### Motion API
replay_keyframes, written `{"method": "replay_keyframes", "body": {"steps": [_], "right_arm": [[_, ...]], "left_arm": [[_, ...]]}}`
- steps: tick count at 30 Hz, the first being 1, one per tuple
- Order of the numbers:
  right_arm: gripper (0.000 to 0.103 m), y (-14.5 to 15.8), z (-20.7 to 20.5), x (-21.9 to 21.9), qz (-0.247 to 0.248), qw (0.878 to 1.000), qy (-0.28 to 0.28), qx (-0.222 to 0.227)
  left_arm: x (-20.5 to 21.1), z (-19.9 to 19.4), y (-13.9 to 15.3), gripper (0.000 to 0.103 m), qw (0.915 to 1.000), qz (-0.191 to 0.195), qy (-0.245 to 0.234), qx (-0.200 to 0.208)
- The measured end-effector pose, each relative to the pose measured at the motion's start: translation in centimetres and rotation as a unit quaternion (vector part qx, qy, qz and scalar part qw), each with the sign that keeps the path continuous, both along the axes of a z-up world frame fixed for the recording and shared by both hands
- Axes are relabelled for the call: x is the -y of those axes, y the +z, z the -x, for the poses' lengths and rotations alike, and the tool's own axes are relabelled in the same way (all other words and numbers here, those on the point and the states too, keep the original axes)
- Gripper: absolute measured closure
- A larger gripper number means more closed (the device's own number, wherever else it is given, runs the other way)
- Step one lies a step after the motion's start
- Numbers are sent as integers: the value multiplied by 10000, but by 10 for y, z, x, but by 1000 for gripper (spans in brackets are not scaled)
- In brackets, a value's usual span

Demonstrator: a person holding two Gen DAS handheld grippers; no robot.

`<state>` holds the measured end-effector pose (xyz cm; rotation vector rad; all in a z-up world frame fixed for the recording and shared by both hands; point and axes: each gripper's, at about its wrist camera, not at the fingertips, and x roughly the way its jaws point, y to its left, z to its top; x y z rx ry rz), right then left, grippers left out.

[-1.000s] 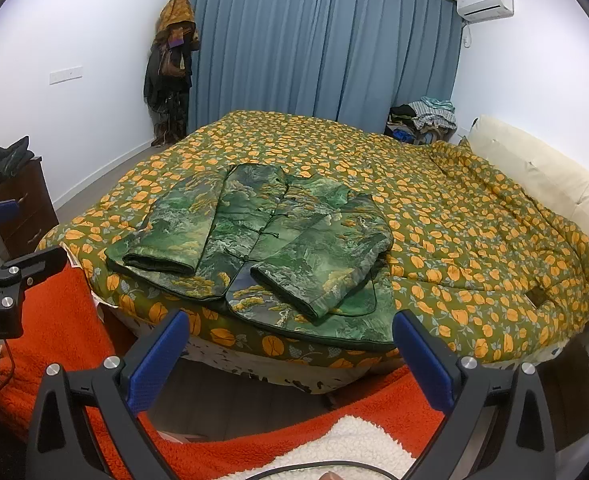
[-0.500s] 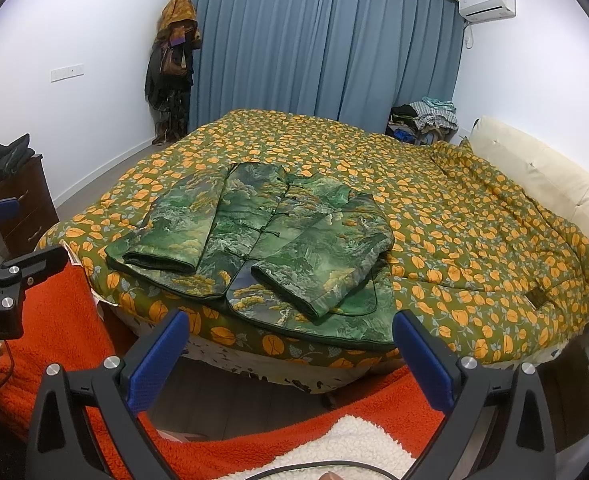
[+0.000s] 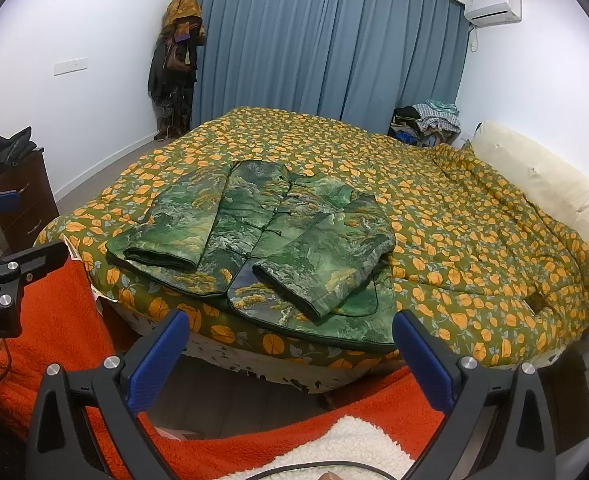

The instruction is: Fold large clothes

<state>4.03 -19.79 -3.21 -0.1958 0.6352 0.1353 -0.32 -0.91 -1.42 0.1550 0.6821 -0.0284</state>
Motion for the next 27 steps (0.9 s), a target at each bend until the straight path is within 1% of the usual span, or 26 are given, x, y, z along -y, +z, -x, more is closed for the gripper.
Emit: {"method": "replay_keyframes", "body": {"steps": [27], "right_arm": [[0, -1, 1, -3, 58, 10000, 41, -8]], "left_arm": [[-1, 0, 0, 0, 10000, 2, 4, -4]]}}
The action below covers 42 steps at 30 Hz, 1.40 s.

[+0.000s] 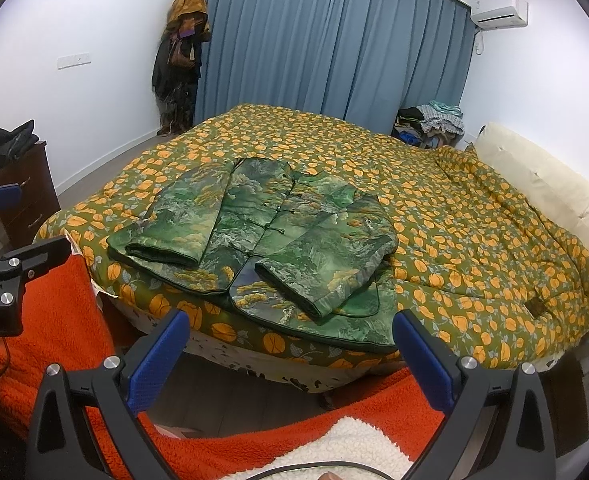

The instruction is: Fold large clothes

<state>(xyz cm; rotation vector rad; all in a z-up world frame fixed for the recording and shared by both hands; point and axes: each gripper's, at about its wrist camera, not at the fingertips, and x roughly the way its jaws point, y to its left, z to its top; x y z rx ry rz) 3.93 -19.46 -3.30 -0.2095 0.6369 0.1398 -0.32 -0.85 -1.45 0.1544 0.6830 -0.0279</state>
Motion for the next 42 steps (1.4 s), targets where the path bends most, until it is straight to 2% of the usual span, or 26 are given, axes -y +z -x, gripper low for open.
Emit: {"method": "replay_keyframes", "body": {"steps": [11, 15, 17, 19, 20, 21, 23, 24, 26, 27, 28, 29, 31, 34, 38, 42], "right_arm": [[0, 2, -2, -7, 68, 10000, 69, -16], [0, 10, -4, 1, -20, 9998, 144, 116], [0, 21, -8, 10, -88, 9991, 201, 361], [0, 36, -18, 25, -111, 9974, 181, 693], [0, 41, -23, 30, -90, 9962, 127, 856], [0, 50, -27, 39, -54, 9924, 92, 1229], [0, 54, -38, 48, -11, 9822, 271, 1859], [0, 50, -51, 48, 71, 9793, 483, 1962], [0, 31, -86, 45, 239, 9843, 893, 1505], [0, 7, -118, 40, 398, 9900, 1126, 756], [0, -14, -138, 34, 517, 9907, 1212, 344], [0, -32, -152, 29, 629, 9896, 1289, 113], [0, -62, -168, 17, 830, 9855, 1466, -179], [0, -107, -194, -2, 980, 9752, 1852, -710], [0, -163, -223, -9, 1311, 9700, 1736, -1083], [2, -193, -245, -1, 1302, 9679, 1616, -1420]], "left_arm": [[1, 2, -2, 0, 9998, -123, -94, 98], [-12, 0, 4, 0, 9997, -8, 19, 232], [-23, -2, 7, 0, 9987, -16, 130, 483], [-34, -9, 8, 0, 9959, -292, 453, 728], [-40, -16, 6, 0, 9948, -427, 593, 704], [-46, -25, 5, 0, 9948, -477, 667, 612], [-60, -42, 5, 0, 9963, -247, 699, 439], [-66, -51, 6, 0, 9969, -53, 703, 346], [-77, -67, 8, 0, 9967, 338, 724, 146], [-80, -74, 10, 0, 9962, 470, 731, 111], [-80, -79, 11, 0, 9959, 505, 750, 98], [-79, -83, 11, 0, 9957, 453, 799, 91], [-75, -86, 11, 0, 9965, 307, 765, 117], [-67, -88, 3, 0, 9975, 297, 646, 34], [-64, -97, -18, 0, 9971, 449, 536, -301], [-58, -108, -36, 0, 9963, 470, 396, -604]]}}
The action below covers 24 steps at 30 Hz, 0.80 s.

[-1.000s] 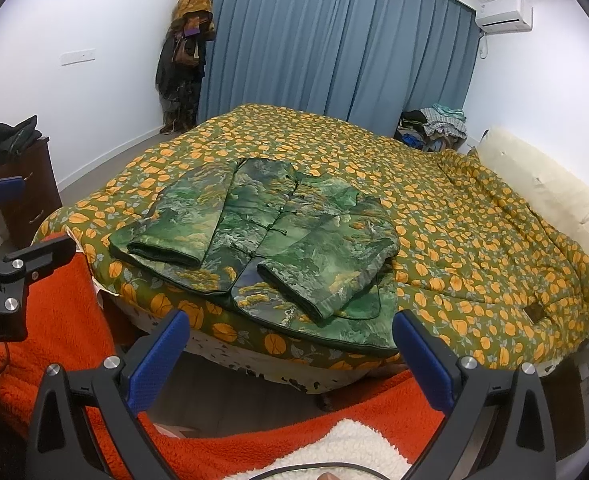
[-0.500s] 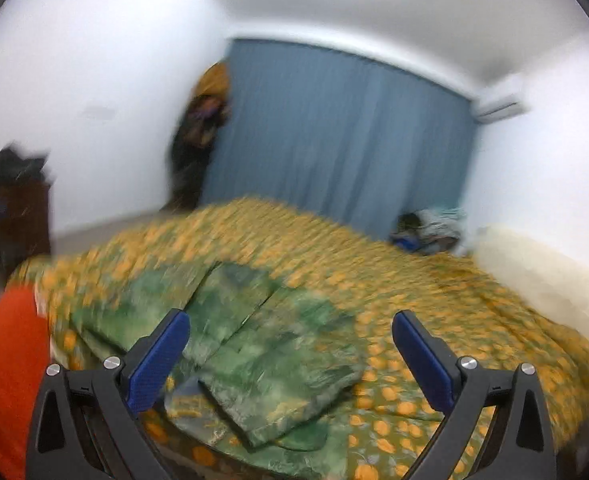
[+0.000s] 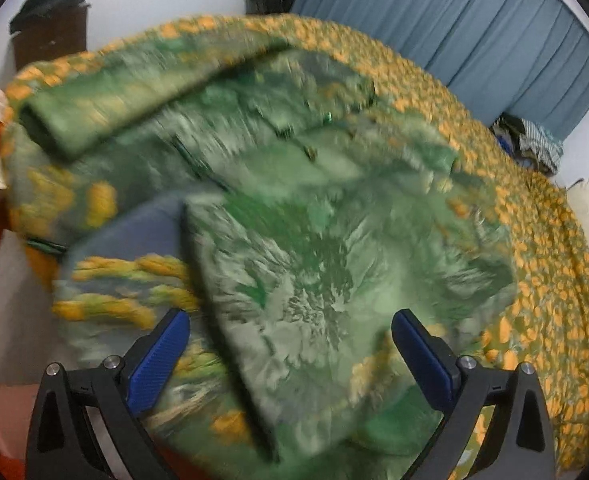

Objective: Fold large clothes
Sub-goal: 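Move both tools down onto the green jacket's folded sleeves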

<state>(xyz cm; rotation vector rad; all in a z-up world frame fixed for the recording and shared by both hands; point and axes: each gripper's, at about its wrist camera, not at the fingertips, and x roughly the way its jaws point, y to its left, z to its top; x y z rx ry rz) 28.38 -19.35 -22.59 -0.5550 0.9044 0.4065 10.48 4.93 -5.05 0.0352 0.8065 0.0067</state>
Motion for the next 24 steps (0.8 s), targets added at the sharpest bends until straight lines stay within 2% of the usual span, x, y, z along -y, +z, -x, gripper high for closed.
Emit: {"method": "replay_keyframes", "body": {"steps": [1, 2, 3, 4, 5, 9, 13, 14, 17, 20, 21, 22, 24], "right_arm": [[8, -1, -2, 5, -165, 9998, -59, -101], [21, 2, -2, 11, -379, 9990, -156, -185], [59, 6, -4, 17, -519, 9981, -233, -236], [83, 15, -4, 25, -748, 9962, -369, -263], [88, 28, -3, 35, -913, 9943, -531, -173], [90, 97, 7, 92, -1302, 9839, -1082, 576], [90, 157, 1, 188, -1439, 9573, -2161, 1273], [90, 164, -2, 205, -1405, 9520, -2356, 1358], [90, 175, -16, 278, -1154, 9252, -3240, 1604], [89, 160, -30, 335, -846, 8977, -4016, 1600], [81, 152, -35, 351, -798, 8904, -4222, 1504], [65, 141, -38, 369, -722, 8784, -4525, 1357], [49, 129, -32, 385, -562, 8573, -4939, 1337]], "left_arm": [[2, -3, -3, 0, 10000, -49, -41, -35], [4, -7, -5, 0, 9999, -104, -76, -59], [6, -12, -7, 0, 9998, -138, -104, -82], [7, -17, -9, 0, 9998, -131, -135, -105], [8, -21, -9, 0, 9997, -109, -165, -123], [6, -43, -12, 0, 9991, 22, -382, -173], [3, -65, -17, 0, 9974, -46, -671, -269], [4, -69, -18, 0, 9970, -72, -721, -265], [4, -85, -22, 0, 9954, -266, -886, -240], [3, -100, -33, 0, 9918, -287, -1181, -401], [4, -104, -38, 0, 9894, -245, -1343, -500], [5, -107, -42, 0, 9873, -224, -1465, -567], [9, -111, -56, 0, 9788, -210, -1870, -809]]}}
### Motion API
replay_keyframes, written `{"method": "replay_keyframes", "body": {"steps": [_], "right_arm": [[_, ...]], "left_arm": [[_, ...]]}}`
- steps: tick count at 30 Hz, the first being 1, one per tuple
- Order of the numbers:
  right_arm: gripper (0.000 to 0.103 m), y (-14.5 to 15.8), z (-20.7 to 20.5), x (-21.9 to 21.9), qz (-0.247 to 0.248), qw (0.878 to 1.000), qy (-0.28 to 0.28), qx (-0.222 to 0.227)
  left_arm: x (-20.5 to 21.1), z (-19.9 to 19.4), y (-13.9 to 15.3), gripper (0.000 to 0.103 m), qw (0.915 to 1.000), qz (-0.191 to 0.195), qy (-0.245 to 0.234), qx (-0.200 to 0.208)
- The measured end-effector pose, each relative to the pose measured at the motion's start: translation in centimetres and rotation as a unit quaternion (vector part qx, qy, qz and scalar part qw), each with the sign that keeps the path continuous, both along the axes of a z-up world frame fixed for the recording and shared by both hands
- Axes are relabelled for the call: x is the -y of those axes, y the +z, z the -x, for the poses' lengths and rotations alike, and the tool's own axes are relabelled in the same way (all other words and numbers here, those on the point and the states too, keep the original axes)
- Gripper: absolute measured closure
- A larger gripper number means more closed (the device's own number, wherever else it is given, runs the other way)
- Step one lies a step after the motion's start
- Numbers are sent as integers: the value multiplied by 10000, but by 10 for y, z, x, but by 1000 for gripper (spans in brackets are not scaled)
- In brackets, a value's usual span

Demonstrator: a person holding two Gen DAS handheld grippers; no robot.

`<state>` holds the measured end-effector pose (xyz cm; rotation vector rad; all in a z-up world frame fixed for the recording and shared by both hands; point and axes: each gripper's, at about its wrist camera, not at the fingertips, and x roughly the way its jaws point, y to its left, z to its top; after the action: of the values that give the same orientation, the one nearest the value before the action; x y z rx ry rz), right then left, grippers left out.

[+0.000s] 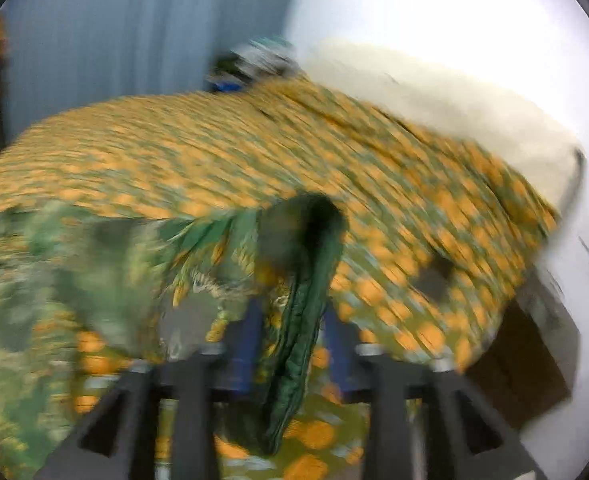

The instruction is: Fold large clothes

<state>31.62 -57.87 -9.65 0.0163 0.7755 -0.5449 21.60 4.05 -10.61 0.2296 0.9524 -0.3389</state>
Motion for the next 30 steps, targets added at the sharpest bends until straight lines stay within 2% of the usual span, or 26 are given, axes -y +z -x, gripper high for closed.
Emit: {"method": "replay_keyframes", "body": {"steps": [2, 4, 5, 7, 9, 11, 13, 15, 17, 18, 19, 20, 22, 25, 27, 30], "right_arm": [[49, -7, 17, -5, -162, 9997, -90, 143], [49, -12, 29, -24, -430, 9987, 148, 219], [49, -14, 31, -26, -497, 9982, 246, 239], [48, -21, 39, -63, -700, 9950, 670, 252], [48, -28, 51, -95, -861, 9903, 1051, 294], [48, -32, 57, -124, -1013, 9850, 1362, 313], [48, -36, 58, -160, -1203, 9770, 1730, 334], [48, -37, 60, -194, -1293, 9688, 2082, 370], [48, -34, 62, -221, -1278, 9622, 2376, 380], [48, -32, 63, -238, -1240, 9573, 2583, 392], [48, -29, 63, -250, -1206, 9535, 2734, 404], [48, -26, 65, -258, -1173, 9506, 2842, 418], [48, -20, 69, -274, -1086, 9449, 3052, 471], [48, -9, 77, -290, -969, 9379, 3280, 584], [48, -4, 79, -294, -932, 9353, 3351, 646], [48, -1, 79, -295, -910, 9343, 3376, 693]], "left_arm": [[7, 0, -17, 0, 9986, -105, -468, -214], [14, -2, -40, 0, 9956, -281, -783, -433], [15, -5, -47, 0, 9950, -283, -783, -549], [15, -21, -61, 1, 9947, -130, -551, -855], [16, -41, -65, 1, 9941, 223, -171, -1050], [25, -50, -65, 1, 9928, 496, -85, -1090], [40, -51, -71, 1, 9936, 318, -214, -1062], [56, -47, -88, 1, 9936, -258, -348, -1045], [55, -45, -100, 19, 9918, -500, -350, -1120], [49, -44, -99, 42, 9916, -401, -331, -1182], [40, -43, -94, 77, 9916, -194, -259, -1252], [33, -44, -88, 87, 9918, -120, -171, -1258], [8, -45, -64, 91, 9928, 270, 62, -1161], [-44, -46, -11, 92, 9939, 650, 592, -668], [-95, -52, 23, 91, 9893, 878, 1124, -319], [-167, -70, 49, 91, 9769, 817, 1970, 97]]}}
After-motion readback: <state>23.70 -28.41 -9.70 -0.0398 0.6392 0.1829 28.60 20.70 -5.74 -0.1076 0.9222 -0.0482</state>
